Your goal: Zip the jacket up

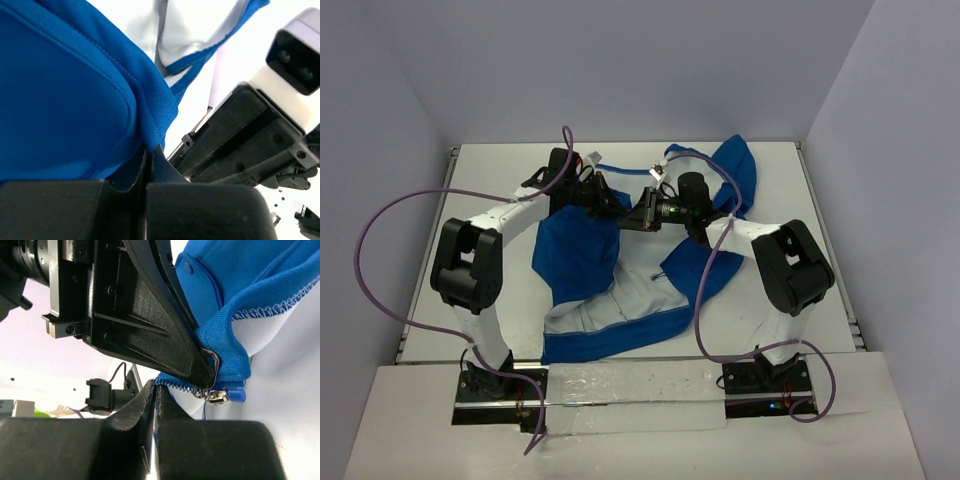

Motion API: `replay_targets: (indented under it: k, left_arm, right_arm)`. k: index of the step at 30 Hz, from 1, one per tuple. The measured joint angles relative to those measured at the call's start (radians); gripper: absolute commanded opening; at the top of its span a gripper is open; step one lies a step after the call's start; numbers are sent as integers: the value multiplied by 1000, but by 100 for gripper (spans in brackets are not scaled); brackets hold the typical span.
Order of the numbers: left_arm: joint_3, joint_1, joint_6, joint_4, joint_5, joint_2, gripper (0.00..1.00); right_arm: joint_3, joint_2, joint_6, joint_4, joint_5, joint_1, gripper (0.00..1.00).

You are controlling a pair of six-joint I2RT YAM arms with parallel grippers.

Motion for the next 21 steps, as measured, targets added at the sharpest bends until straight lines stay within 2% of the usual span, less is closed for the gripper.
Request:
replay_targets:
  k: [3,4,8,15,18,21]
  left_arm:
    - [-1,2,-10,0,-39,-1,0]
    - [-4,3,-13,0,-52,-5,0]
    - [-64,19,-47,12,-105,-54,0]
    - [-127,55,-119,11,-135,-122,0]
    - [-157,59,-175,44,-117,-127,0]
    - [-233,61,-264,142,-75,-142,0]
  right_arm:
    - [-3,0,-9,-10,-9,-12,72]
    - [-7,-2,-15,-11,-12,-18,78]
    - [-58,-60,-23,-50,-18,-81,80]
    - [-112,-213,3,-103,42,-218,74]
    - [-118,-225,45,-111,84,-223,73]
    - [-120,-205,111,-97,116,-185,80]
